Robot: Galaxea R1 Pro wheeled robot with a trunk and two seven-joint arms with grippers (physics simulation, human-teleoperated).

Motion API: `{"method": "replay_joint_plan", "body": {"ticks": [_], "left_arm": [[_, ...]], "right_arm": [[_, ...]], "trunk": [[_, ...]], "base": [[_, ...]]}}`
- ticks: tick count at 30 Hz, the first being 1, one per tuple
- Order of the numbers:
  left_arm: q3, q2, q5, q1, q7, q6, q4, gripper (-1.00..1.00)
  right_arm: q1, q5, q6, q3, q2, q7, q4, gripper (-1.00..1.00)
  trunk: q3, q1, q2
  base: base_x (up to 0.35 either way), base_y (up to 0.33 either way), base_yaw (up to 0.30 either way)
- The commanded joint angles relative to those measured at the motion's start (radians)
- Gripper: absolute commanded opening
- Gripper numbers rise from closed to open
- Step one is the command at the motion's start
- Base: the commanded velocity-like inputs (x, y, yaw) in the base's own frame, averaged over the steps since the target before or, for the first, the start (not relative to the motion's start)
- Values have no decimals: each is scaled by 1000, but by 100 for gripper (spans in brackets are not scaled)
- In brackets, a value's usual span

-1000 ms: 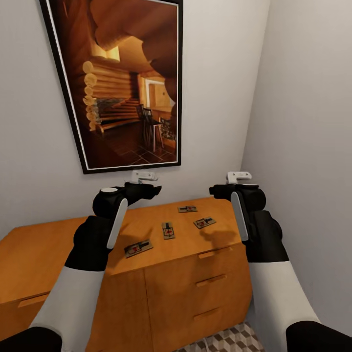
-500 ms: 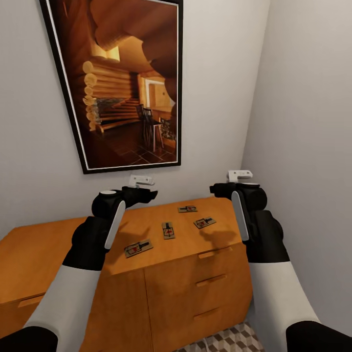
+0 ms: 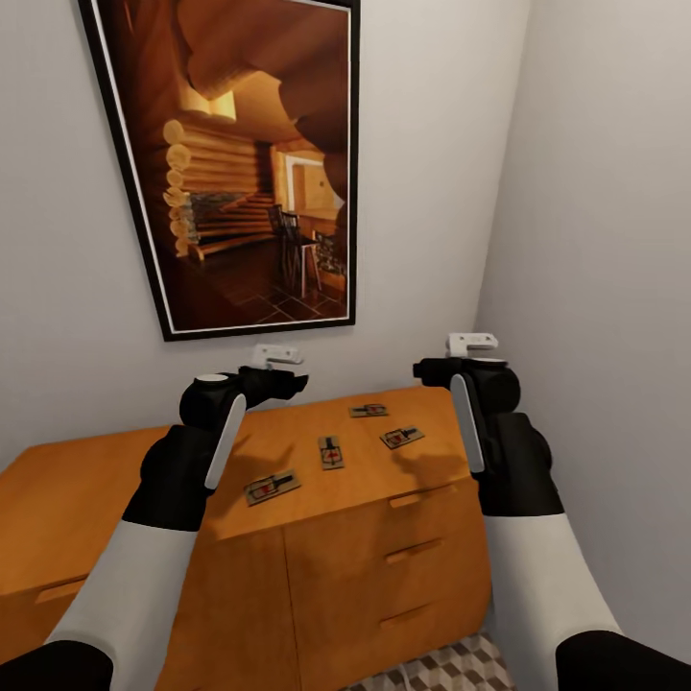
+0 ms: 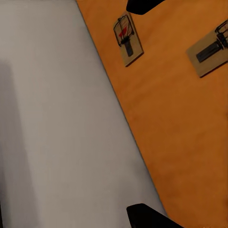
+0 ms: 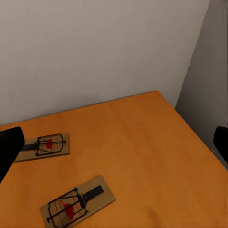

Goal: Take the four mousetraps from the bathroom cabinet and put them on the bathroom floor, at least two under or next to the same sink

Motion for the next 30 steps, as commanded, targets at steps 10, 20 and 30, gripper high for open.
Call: {"method": "replay_joint_plan", "body": {"ticks": [10,20,30], "left_arm": [[1,0,1,-1,-2,5,-4,100],[0,0,2,-1,-2,4,-2,100],[1,-1,6,-1,-2,2,0,100]], "right_arm": [[-1,-4,5,-1,12,-16,2,100],[-1,-6,5,-2,13,-17,2,100],[-1,-13,5,-3,13,-18,7,100]], "trunk": [[-1,0,-1],[-1,0,-1],[-1,0,-1]], "base": [[0,0,192],[0,0,274],[0,0,89]]}}
